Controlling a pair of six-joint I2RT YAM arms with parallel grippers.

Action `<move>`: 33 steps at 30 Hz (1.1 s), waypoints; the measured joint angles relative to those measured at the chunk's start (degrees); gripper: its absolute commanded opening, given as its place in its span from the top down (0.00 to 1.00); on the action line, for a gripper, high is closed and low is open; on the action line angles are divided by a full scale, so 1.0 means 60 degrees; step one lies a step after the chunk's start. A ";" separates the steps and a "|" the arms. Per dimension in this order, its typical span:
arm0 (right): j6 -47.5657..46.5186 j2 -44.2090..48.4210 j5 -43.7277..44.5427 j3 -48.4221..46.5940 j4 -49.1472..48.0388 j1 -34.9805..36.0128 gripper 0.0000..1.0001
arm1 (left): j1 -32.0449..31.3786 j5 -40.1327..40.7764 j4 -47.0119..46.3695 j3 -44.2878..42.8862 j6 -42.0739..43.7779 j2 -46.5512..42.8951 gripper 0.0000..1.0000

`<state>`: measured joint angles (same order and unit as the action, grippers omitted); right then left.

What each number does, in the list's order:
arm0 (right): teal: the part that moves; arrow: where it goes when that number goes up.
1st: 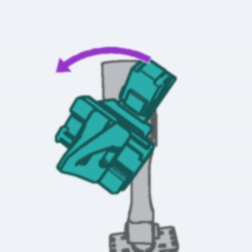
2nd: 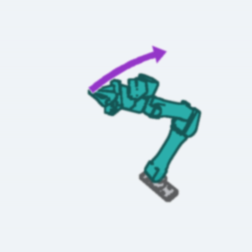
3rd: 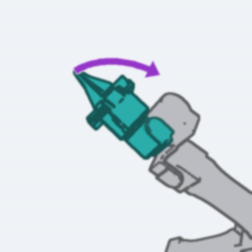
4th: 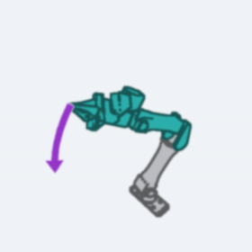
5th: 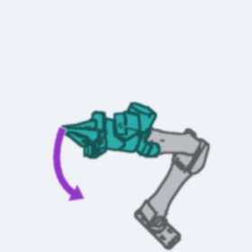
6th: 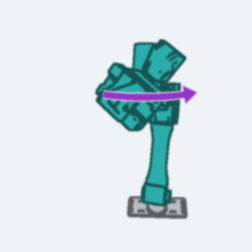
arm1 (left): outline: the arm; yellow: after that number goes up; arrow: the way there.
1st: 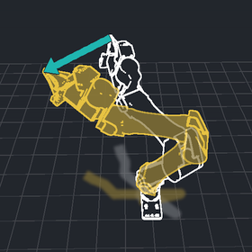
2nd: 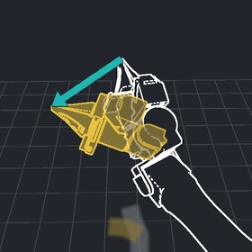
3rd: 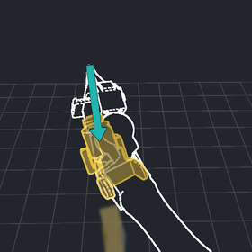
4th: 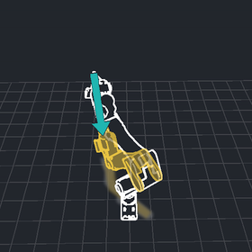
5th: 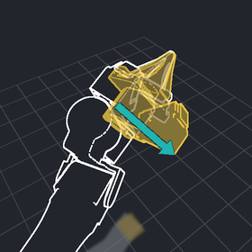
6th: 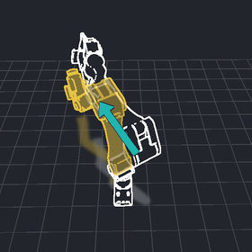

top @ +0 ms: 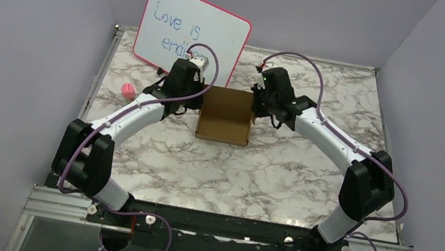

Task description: Fold the paper box

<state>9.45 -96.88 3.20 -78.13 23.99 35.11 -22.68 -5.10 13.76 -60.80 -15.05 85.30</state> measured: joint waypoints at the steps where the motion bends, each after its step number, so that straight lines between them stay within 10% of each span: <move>1: 0.0262 -0.0036 0.0168 -0.0007 0.0015 0.0044 0.99 | -0.0073 0.0197 -0.0018 0.0000 -0.0186 0.0000 0.99; 22: 0.2466 -0.0444 0.2495 -0.0084 0.0291 0.0579 0.94 | -0.1246 0.3300 0.0219 -0.0423 -0.1169 0.0754 0.89; 33: 0.2331 0.0033 0.2565 0.0164 -0.0069 0.0586 0.67 | -0.1169 0.3289 0.0404 -0.0419 -0.1056 0.0601 0.52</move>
<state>23.44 -96.68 18.59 -77.14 23.57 38.63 -29.69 14.63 16.19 -63.31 -21.39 88.90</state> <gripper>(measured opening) 0.251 0.404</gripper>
